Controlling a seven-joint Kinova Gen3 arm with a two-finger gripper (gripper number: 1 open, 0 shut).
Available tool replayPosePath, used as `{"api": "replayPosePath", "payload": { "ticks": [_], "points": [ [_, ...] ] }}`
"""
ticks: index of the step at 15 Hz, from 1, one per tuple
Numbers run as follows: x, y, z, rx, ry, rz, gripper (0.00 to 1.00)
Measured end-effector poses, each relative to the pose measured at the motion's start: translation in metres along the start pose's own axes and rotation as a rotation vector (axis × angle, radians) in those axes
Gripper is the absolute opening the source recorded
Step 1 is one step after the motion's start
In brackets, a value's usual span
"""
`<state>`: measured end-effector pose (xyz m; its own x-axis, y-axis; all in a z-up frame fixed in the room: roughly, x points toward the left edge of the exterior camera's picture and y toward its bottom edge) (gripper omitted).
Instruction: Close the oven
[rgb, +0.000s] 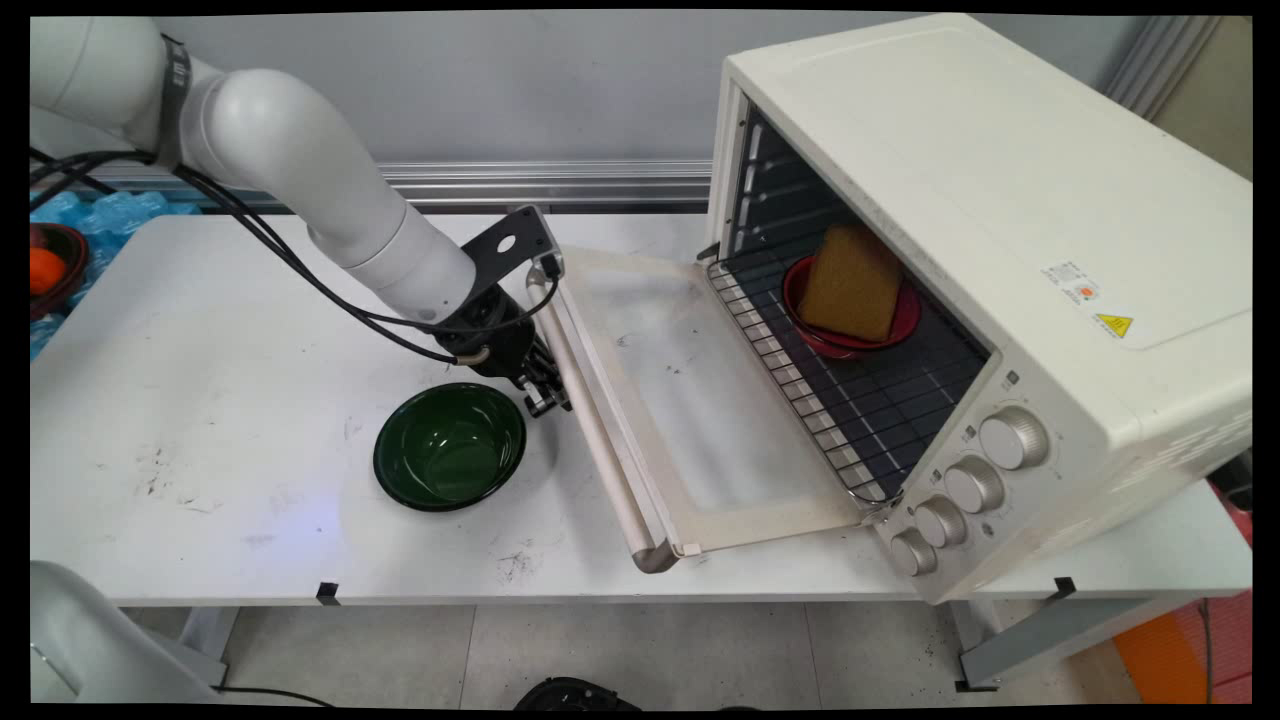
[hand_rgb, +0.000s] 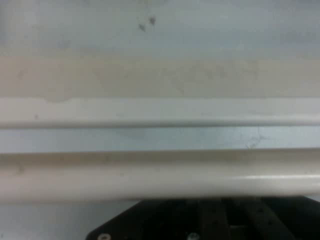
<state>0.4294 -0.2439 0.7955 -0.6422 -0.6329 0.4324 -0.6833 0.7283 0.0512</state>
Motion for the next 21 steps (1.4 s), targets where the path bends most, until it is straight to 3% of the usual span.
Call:
{"api": "replayPosePath", "payload": {
  "ticks": [10,21],
  "points": [
    [0.010,-0.002,0.003,-0.006,0.100,0.016,0.00],
    [0.063,0.004,-0.043,-0.020,0.279,0.047,0.00]
  ]
}}
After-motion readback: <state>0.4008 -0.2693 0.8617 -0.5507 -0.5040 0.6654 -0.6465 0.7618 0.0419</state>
